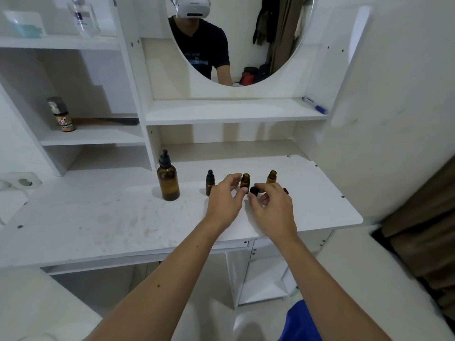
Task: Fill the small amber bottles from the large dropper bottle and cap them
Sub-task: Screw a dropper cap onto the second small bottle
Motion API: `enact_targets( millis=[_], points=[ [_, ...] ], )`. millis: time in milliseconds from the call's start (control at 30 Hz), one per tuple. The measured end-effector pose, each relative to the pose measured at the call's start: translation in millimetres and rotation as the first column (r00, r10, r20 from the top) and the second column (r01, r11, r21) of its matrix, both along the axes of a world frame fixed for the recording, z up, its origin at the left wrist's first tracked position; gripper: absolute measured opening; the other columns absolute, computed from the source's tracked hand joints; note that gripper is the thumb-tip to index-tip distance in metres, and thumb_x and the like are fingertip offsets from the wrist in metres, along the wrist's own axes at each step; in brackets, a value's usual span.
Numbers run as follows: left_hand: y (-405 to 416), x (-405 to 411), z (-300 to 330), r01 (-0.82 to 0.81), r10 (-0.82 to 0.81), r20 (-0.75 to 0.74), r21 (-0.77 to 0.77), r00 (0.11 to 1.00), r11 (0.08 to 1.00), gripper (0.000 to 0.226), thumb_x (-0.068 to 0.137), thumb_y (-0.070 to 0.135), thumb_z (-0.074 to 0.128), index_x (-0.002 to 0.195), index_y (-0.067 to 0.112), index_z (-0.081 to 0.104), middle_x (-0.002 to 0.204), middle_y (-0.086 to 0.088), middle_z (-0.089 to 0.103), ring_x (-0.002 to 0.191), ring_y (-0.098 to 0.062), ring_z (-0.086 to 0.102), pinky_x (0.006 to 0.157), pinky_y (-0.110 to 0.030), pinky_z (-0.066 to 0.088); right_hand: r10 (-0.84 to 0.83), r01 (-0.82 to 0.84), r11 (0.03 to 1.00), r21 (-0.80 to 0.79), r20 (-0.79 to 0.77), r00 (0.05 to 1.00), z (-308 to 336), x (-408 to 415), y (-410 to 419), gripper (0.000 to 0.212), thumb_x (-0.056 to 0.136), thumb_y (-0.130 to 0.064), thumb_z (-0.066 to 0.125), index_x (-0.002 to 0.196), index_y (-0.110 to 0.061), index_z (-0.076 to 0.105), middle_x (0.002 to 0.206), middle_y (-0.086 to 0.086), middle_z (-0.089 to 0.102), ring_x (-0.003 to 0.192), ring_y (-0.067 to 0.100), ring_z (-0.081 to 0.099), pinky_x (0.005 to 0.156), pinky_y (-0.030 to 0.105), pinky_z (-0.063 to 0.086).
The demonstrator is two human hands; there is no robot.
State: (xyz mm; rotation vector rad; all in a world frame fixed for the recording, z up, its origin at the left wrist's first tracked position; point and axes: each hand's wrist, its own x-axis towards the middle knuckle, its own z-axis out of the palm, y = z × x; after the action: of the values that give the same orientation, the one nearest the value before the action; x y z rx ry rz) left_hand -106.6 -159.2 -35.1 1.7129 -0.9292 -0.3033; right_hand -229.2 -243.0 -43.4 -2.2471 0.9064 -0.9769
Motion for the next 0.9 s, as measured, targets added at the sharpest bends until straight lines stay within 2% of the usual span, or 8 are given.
enact_targets(
  millis=[100, 200, 300, 500, 667, 900],
  points=[
    [-5.9, 1.2, -1.8, -0.007, 0.008, 0.002, -0.022, 1.000, 1.000, 0.034, 0.096, 0.016, 0.073, 0.129, 0.015, 0.067, 0.119, 0.007, 0.074, 0.116, -0.004, 0.066, 0.107, -0.031, 0.052, -0.011, 0.012, 1.000, -0.008, 0.091, 0.996, 2.1, -2.8, 4.0, 0.013, 0.098, -0.026, 0.070, 0.109, -0.020, 0.072, 0.101, -0.009, 0.068, 0.083, -0.001, 0.063, 0.078, 0.001, 0.039],
    [-6.9, 1.7, -2.8, -0.017, 0.017, -0.002, -0.026, 1.000, 1.000, 0.027, 0.095, 0.015, 0.073, 0.122, 0.016, 0.070, 0.110, 0.010, 0.075, 0.110, -0.001, 0.068, 0.104, -0.030, 0.053, -0.018, 0.021, 1.000, -0.013, 0.178, 0.984, 1.2, -2.6, 4.0, 0.013, 0.102, -0.023, 0.067, 0.111, -0.017, 0.073, 0.101, -0.007, 0.071, 0.087, 0.002, 0.067, 0.084, 0.015, 0.049],
    [-4.8, 1.3, -3.7, -0.014, 0.014, 0.005, -0.019, 1.000, 1.000, 0.026, 0.096, 0.017, 0.073, 0.122, 0.018, 0.068, 0.111, 0.012, 0.074, 0.110, 0.000, 0.067, 0.103, -0.026, 0.052, -0.046, 0.045, 0.999, 0.010, 0.292, 0.955, 4.4, -3.1, 1.9, 0.017, 0.105, -0.018, 0.064, 0.117, -0.012, 0.074, 0.109, -0.001, 0.075, 0.096, 0.010, 0.072, 0.090, 0.028, 0.059],
    [-1.1, 2.4, -5.2, -0.003, 0.003, 0.036, -0.003, 0.999, 1.000, 0.027, 0.097, 0.019, 0.072, 0.124, 0.018, 0.068, 0.113, 0.012, 0.073, 0.110, 0.001, 0.066, 0.102, -0.023, 0.051, -0.030, 0.009, 0.998, 0.054, 0.401, 0.916, 25.6, -1.6, -1.3, 0.017, 0.107, -0.015, 0.061, 0.118, -0.013, 0.073, 0.108, -0.002, 0.078, 0.098, 0.013, 0.077, 0.087, 0.033, 0.062],
    [-0.8, 3.3, -6.0, -0.004, 0.005, 0.038, -0.009, 0.999, 1.000, 0.026, 0.097, 0.017, 0.072, 0.123, 0.018, 0.069, 0.113, 0.011, 0.073, 0.110, -0.001, 0.067, 0.103, -0.025, 0.052, 0.034, -0.035, 0.999, -0.001, 0.307, 0.951, 42.5, -2.2, -2.3, 0.016, 0.107, -0.016, 0.060, 0.115, -0.018, 0.073, 0.103, -0.006, 0.077, 0.093, 0.012, 0.076, 0.084, 0.029, 0.061],
    [-0.8, 3.8, -7.2, 0.010, -0.010, 0.035, -0.024, 0.999, 1.000, 0.026, 0.097, 0.017, 0.071, 0.123, 0.019, 0.069, 0.111, 0.014, 0.074, 0.109, 0.003, 0.066, 0.101, -0.022, 0.052, 0.112, -0.094, 0.986, -0.137, 0.132, 0.985, 52.8, -5.1, -12.3, 0.013, 0.105, -0.012, 0.062, 0.111, -0.013, 0.074, 0.101, -0.002, 0.077, 0.089, 0.017, 0.075, 0.083, 0.041, 0.063]
  ],
)
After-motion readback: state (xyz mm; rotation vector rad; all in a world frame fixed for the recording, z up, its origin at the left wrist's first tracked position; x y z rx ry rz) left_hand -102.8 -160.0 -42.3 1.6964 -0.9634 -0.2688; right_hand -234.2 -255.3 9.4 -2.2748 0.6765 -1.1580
